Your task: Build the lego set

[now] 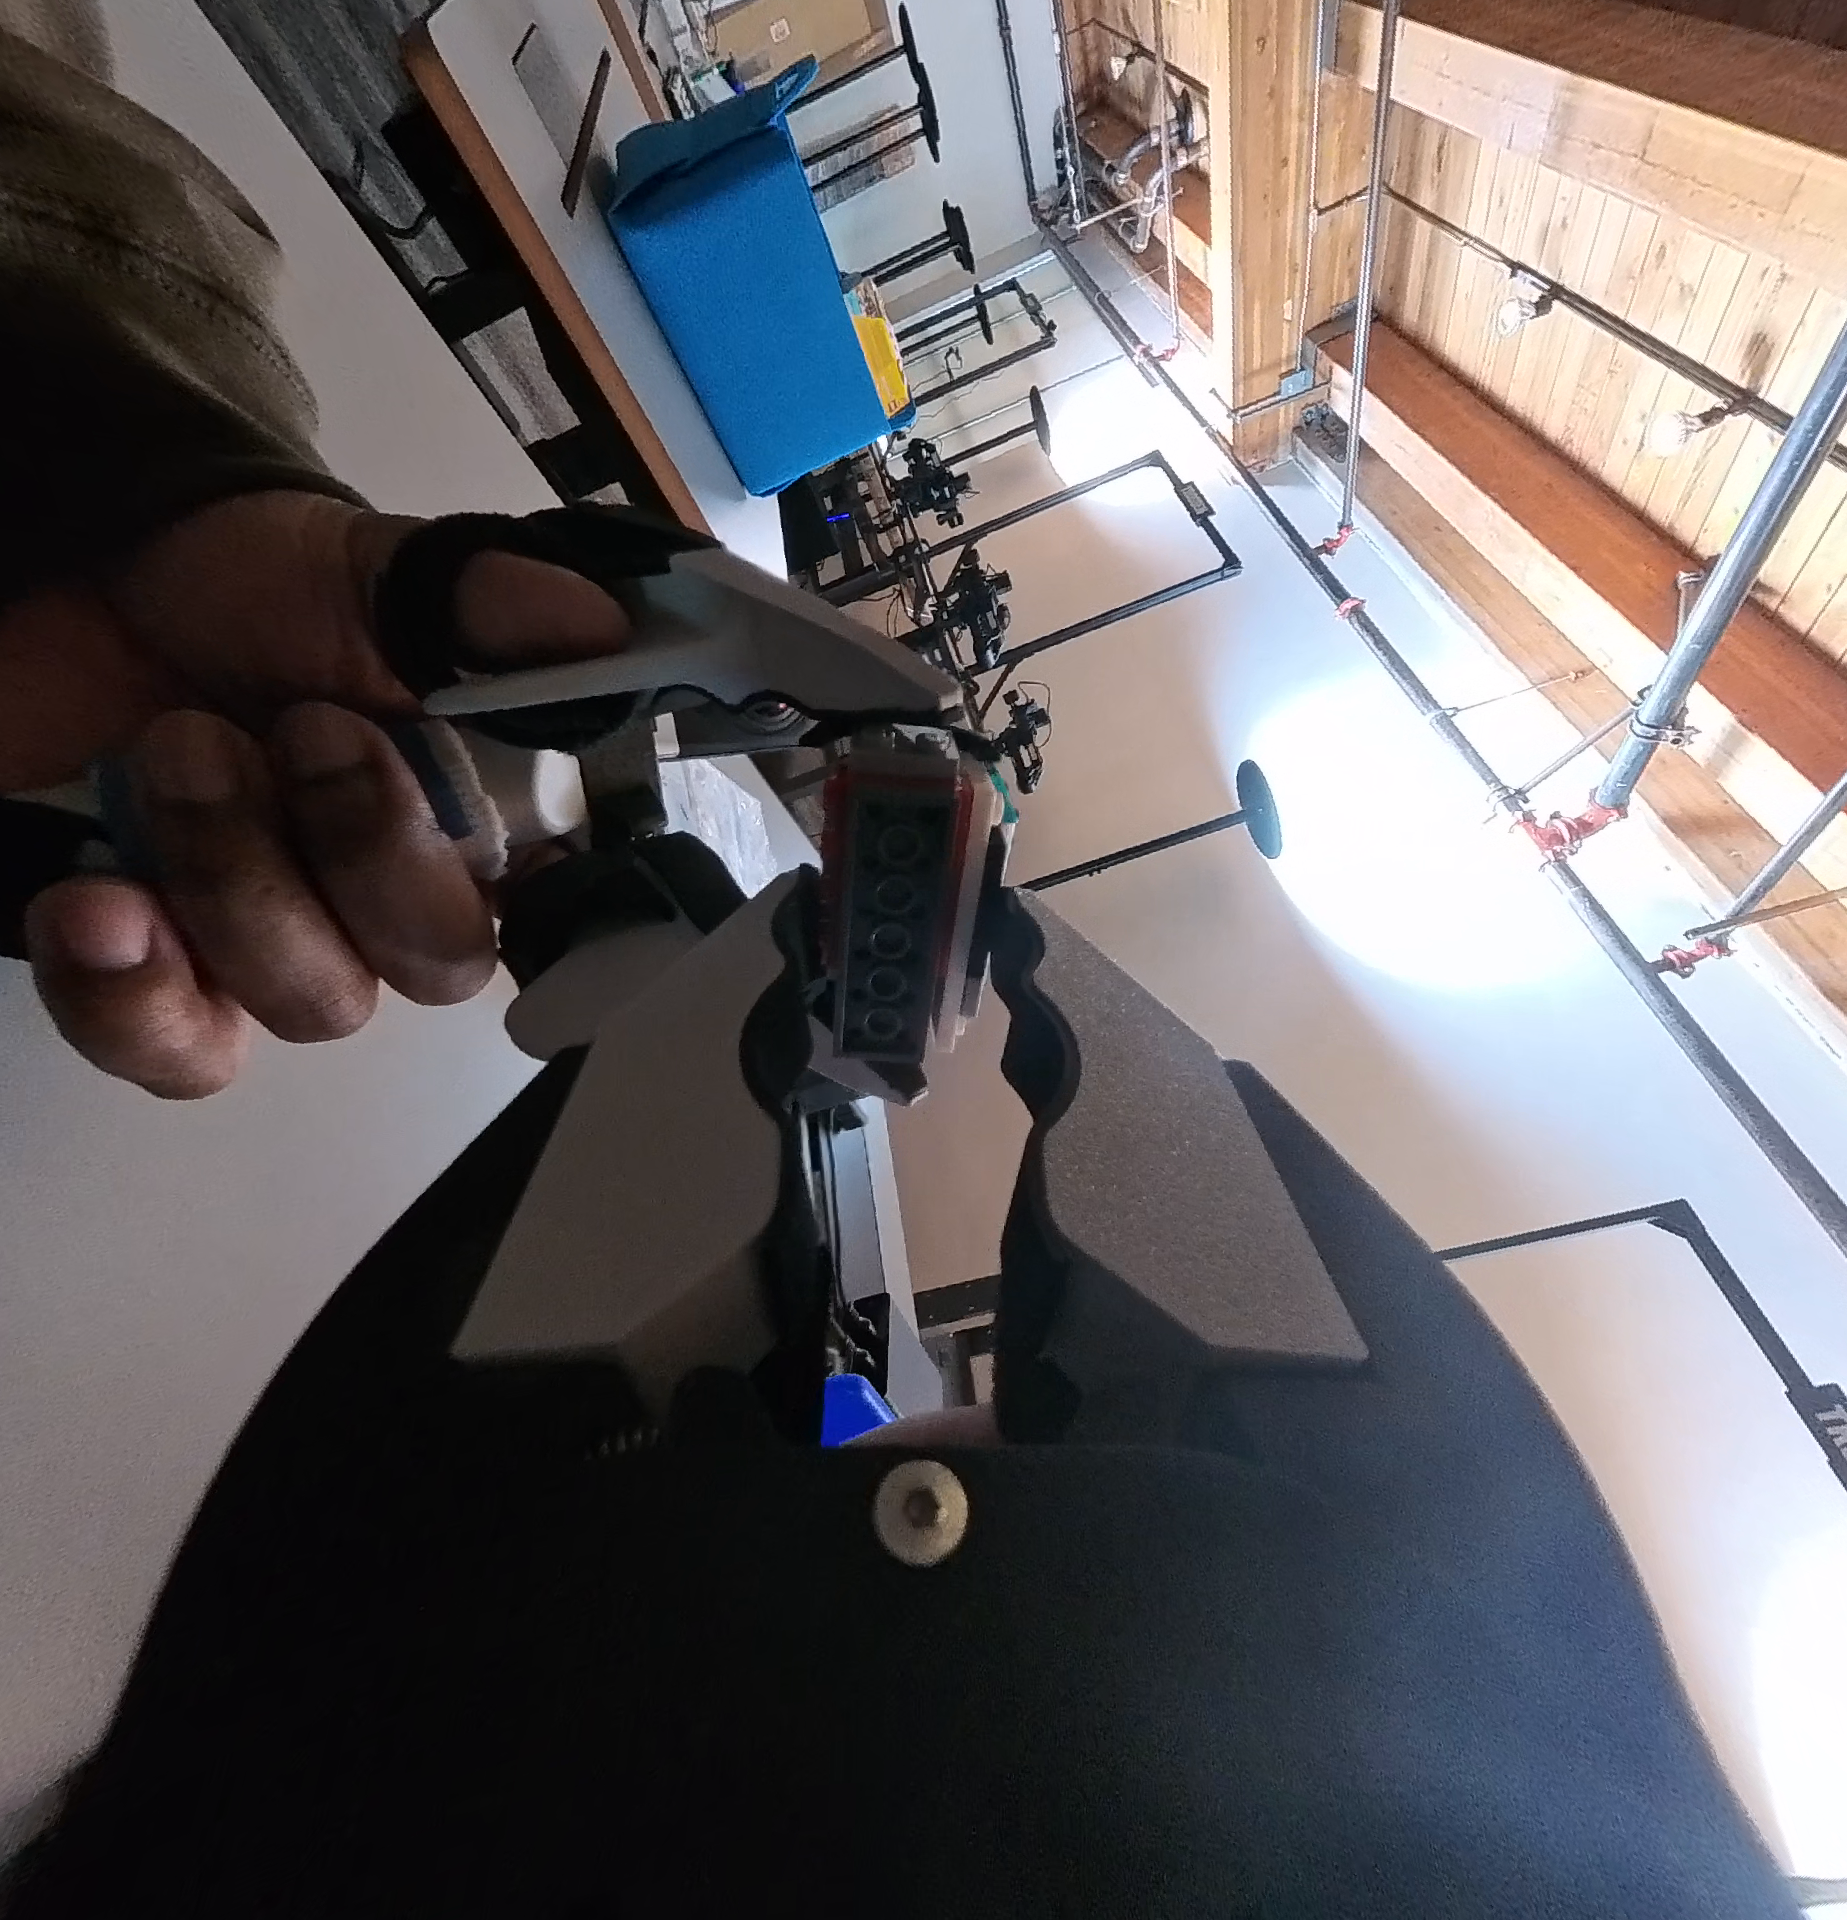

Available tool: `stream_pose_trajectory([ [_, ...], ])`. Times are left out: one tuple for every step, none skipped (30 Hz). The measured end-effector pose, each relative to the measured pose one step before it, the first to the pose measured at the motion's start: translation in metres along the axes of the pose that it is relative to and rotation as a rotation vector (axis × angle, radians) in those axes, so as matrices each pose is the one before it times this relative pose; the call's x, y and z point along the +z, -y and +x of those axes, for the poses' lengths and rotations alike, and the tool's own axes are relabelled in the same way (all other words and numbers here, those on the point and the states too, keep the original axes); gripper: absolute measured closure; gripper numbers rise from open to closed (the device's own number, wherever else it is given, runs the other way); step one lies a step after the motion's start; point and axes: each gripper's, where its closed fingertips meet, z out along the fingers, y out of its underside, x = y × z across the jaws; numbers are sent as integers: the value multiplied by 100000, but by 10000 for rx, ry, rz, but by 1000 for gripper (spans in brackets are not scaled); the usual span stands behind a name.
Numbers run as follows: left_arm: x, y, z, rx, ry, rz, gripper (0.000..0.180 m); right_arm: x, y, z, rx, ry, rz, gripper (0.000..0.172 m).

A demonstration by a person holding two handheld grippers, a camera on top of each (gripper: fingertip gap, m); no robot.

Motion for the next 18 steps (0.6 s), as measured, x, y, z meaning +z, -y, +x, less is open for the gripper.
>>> stream_pose_trajectory([
  [-10, 5, -14, 22, 11, 2, 115, -35, -53, -34, 14, -2, -8, 139],
  [-16, 15, -6, 1, 3, -1, 115, 65, -8, 25, -11, -14, 11, 139],
  [26, 32, 33, 10, -3, 8, 115, 24, 37, 49, 15, -65, 28, 139],
  [4, 56, -60, 30, 55, 17, 115, 86, -36, 27, 127, -38, -24, 138],
  [-53, 94, -117, 10, 70, 29, 115, 108, -45, -26, 110, -4, -39, 138],
  [-42, 76, -103, 20, 64, 22, 115, 64, -52, 25, -59, -33, 8, 138],
  [11, -2, -25, 55, 45, -17, 115, -65, 9, 107, -146, -71, 64, 138],
  [39, 53, 57, 60, 7, 1, 115, -123, -59, 83, -5, -50, 66, 134],
  [-13, 187, 114, 46, -23, 69, 115, -144, -170, 164, 162, -7, 9, 122],
  [-48, 265, 75, 81, 9, 82, 115, -156, -126, 249, 208, -2, 19, 111],
  [-76, 260, 34, 126, 41, 52, 115, -175, -27, 285, 167, -31, 91, 105],
  [-61, 189, -19, 158, 72, -15, 115, -221, 57, 331, 143, -63, 93, 103],
  [-37, 116, -16, 199, 82, -61, 115, -218, 36, 250, 152, -18, 68, 103],
  [-7, 32, -4, 225, 82, -115, 115, -176, -10, 171, 138, 5, 50, 103],
  [33, -72, 19, 238, 74, -162, 115, -182, -108, 129, 44, -53, 27, 103],
  [72, -176, -31, 252, 109, -202, 116, -124, -106, -64, -66, -33, -8, 104],
  [82, -240, -52, 269, 133, -206, 115, -88, -76, -154, -134, -6, 0, 105],
  [112, -256, -86, 270, 158, -199, 116, 12, 1, -151, -141, -6, 27, 106],
])
